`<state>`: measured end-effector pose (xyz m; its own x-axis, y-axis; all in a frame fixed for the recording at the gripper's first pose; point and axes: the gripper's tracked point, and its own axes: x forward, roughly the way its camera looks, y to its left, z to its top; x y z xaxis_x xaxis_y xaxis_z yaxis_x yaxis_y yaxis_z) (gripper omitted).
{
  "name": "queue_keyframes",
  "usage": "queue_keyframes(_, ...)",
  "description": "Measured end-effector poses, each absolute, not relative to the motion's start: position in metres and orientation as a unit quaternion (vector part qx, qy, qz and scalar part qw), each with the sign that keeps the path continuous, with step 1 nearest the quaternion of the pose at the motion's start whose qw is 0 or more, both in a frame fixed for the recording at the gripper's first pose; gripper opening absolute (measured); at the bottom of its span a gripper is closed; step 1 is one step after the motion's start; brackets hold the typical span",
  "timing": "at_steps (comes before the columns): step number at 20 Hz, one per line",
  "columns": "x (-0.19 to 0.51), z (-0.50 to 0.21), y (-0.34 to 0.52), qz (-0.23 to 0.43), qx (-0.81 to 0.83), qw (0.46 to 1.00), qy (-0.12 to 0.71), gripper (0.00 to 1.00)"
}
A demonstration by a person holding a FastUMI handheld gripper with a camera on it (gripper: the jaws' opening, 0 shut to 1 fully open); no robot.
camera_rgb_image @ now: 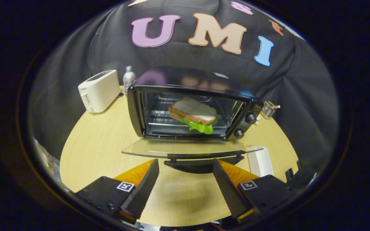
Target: Open the toaster oven, put the food inside, and close the toaster oven door.
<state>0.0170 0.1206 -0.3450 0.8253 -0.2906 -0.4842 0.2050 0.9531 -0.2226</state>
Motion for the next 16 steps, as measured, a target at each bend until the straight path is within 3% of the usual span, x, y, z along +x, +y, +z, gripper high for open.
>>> queue_keyframes(16, 0.081, -0.286, 0.119, -0.161, -0.106, 0.957, 0.217, 1.0)
